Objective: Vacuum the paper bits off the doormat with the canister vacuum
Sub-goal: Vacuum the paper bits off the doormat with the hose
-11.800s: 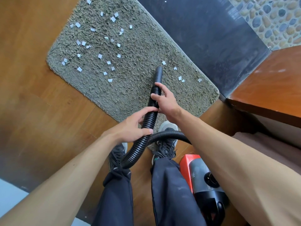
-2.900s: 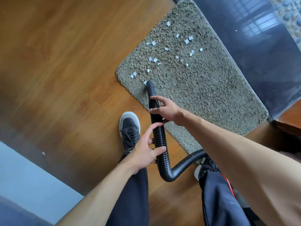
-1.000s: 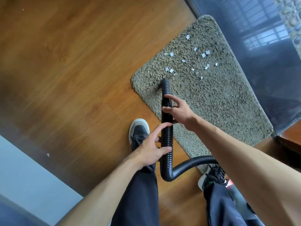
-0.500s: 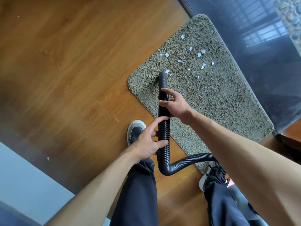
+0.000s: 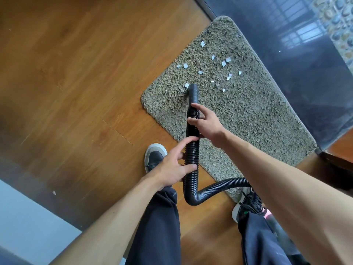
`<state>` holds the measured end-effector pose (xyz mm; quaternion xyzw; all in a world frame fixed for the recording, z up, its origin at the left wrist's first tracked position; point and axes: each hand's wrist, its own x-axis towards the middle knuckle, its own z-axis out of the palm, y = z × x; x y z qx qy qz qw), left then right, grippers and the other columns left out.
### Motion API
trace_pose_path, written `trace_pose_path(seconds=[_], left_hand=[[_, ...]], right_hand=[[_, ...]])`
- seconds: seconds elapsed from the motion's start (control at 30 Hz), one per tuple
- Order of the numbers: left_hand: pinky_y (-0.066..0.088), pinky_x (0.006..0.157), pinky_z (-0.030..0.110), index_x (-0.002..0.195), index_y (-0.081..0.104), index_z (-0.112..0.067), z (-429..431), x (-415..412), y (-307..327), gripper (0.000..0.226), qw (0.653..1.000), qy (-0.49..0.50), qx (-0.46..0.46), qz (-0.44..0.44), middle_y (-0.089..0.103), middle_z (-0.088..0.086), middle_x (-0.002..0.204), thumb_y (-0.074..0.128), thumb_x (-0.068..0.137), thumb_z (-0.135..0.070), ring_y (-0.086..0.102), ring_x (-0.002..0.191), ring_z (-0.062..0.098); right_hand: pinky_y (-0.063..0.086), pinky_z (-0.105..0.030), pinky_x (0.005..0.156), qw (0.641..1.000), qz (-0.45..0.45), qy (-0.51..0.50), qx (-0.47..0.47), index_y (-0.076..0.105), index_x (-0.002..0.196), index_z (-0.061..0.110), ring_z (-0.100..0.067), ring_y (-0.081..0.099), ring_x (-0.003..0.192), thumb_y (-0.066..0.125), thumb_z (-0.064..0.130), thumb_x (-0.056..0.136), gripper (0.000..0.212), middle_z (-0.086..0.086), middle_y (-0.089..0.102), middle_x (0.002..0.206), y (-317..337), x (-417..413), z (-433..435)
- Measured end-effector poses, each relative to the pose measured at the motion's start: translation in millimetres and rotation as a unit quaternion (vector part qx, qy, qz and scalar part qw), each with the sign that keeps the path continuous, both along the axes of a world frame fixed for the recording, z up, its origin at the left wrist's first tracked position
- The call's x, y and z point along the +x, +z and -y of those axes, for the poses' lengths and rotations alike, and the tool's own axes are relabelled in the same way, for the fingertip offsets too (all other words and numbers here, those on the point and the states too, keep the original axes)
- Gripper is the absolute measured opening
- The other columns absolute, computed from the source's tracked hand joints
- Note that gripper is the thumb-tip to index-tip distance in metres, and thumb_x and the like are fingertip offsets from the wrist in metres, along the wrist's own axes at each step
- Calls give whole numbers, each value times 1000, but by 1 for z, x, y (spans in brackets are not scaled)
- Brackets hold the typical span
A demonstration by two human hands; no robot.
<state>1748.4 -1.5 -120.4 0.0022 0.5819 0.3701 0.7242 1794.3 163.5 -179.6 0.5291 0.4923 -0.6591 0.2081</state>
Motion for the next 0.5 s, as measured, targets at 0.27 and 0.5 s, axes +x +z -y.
trace_pose_path(seconds=[0.27,0.5], left_hand=[[54,61,33,130,43,-57,17,-2,1,71,1000,23,-11,6,54,15,104,61,93,1,61,69,19],[56,67,32,128,45,-57,30,8,7,71,999,29,-28,21,56,18,107,61,93,2,61,78,27]], right_hand=[[61,-43,76,998,-6,60,7,39,147,25,-26,70,90,61,8,91,62,-16,63,118,-4,-12,15],[58,-48,86,996,1,91,15,41,145,28,-26,69,97,64,13,89,62,-15,62,120,-4,-4,30]])
